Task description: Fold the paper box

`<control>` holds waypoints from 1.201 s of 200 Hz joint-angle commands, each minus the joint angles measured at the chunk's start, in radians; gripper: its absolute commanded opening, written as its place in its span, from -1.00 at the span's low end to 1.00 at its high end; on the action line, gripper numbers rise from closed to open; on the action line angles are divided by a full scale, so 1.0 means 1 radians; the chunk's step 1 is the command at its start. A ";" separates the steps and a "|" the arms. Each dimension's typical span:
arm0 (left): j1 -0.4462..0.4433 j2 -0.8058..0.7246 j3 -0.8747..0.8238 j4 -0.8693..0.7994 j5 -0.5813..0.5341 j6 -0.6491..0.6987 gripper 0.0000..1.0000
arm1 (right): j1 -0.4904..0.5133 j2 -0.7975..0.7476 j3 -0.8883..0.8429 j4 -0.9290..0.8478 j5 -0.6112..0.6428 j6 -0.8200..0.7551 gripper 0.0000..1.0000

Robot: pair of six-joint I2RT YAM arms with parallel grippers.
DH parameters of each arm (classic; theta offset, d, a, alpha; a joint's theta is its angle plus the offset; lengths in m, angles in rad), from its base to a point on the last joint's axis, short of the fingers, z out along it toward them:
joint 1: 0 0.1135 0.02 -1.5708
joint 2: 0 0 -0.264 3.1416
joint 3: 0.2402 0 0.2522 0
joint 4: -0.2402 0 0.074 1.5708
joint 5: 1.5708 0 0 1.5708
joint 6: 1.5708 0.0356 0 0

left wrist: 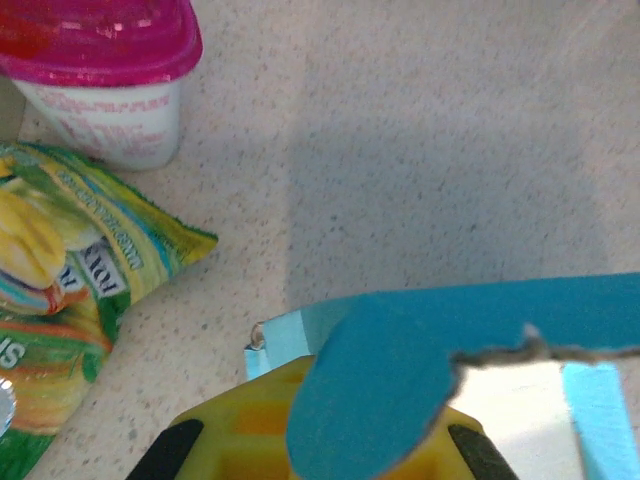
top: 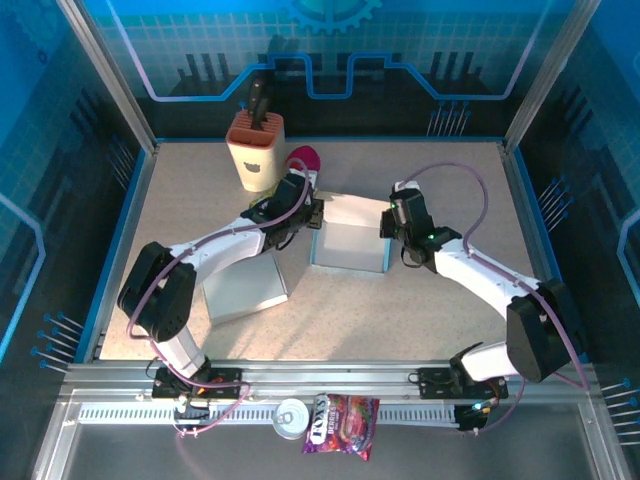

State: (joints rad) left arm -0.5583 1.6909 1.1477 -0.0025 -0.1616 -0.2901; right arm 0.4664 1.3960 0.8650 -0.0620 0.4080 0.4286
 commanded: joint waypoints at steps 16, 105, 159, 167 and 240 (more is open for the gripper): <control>-0.019 -0.016 -0.113 0.263 0.106 -0.006 -1.00 | 0.024 -0.070 -0.186 0.409 -0.027 0.037 -1.00; -0.030 -0.054 -0.388 0.619 0.205 0.012 -1.00 | 0.094 -0.151 -0.423 0.690 0.035 -0.011 -1.00; -0.059 -0.042 -0.487 0.739 0.156 0.015 -1.00 | 0.115 -0.183 -0.449 0.591 0.082 -0.007 -0.95; -0.061 -0.035 -0.492 0.748 0.158 0.010 -1.00 | 0.116 -0.183 -0.448 0.580 0.088 -0.008 -0.93; -0.139 -0.002 -0.556 0.851 0.051 0.029 -1.00 | 0.140 -0.224 -0.424 0.418 0.123 0.032 -0.81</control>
State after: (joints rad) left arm -0.6502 1.6691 0.6273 0.7677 -0.1265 -0.2810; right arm 0.5716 1.1931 0.4122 0.3847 0.5564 0.4305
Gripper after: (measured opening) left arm 0.052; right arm 0.096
